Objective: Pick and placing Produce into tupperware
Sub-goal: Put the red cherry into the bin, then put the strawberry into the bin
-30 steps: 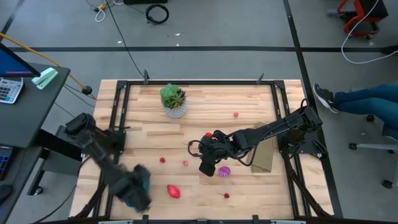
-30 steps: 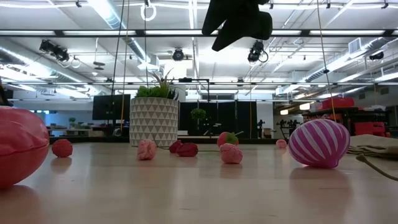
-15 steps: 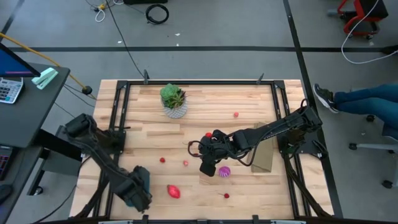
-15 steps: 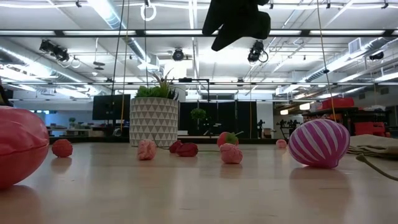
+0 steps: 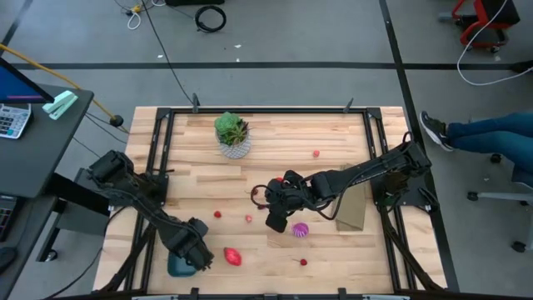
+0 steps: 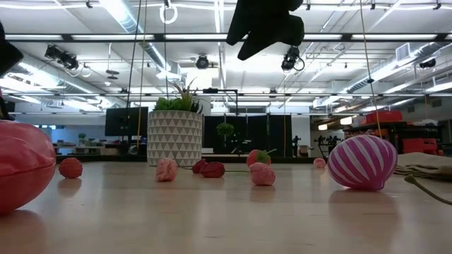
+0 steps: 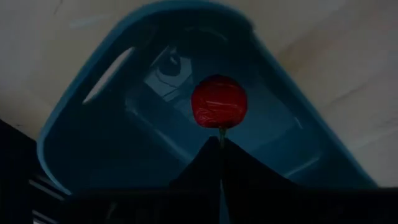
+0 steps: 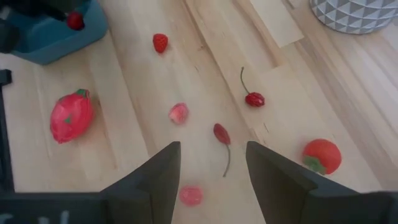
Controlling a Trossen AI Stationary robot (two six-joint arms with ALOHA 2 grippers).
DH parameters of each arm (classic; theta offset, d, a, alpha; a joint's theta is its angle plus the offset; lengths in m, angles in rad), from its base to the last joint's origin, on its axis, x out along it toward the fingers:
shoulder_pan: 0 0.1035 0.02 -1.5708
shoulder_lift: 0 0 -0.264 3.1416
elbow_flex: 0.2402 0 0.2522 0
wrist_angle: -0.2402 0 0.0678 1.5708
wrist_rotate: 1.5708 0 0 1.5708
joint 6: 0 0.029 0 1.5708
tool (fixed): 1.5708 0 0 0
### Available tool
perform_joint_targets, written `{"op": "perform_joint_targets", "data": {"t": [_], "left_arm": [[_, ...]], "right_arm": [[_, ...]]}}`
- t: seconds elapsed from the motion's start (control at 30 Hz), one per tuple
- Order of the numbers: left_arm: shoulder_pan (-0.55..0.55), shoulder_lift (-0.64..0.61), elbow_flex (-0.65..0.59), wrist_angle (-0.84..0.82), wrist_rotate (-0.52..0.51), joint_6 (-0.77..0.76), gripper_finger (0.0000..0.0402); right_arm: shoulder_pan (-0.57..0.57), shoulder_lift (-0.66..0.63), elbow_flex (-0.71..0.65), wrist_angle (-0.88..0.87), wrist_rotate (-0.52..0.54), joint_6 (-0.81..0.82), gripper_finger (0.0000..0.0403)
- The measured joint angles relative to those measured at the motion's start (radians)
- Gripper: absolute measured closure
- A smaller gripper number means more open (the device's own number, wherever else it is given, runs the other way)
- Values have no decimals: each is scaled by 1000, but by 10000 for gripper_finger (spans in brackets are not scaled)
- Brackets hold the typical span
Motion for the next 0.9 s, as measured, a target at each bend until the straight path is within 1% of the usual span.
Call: {"op": "perform_joint_targets", "data": {"t": [0.1, 0.23, 0.33, 0.5, 0.6, 0.77, 0.9], "left_arm": [[3, 0, -10, -5, 0, 0, 390], [4, 0, -11, -11, -8, 2, 364], [3, 0, -11, -12, -12, 25, 348], [4, 0, -8, -22, -1, 62, 326], [4, -6, 27, -61, 6, 67, 313], [5, -59, 135, -213, -46, 116, 304], [12, -97, 241, -417, -95, 121, 308]], "right_arm": [[-2, 0, 0, 33, 3, -2, 211], [-28, 0, 0, 82, 20, -97, 211], [-47, 0, 0, 86, 19, -109, 211], [-75, 0, 0, 58, -90, -82, 211], [-88, 0, 0, -14, -104, -100, 207], [-142, 7, -10, -148, -106, -109, 188], [-197, 8, -65, -144, -104, -87, 170]]}}
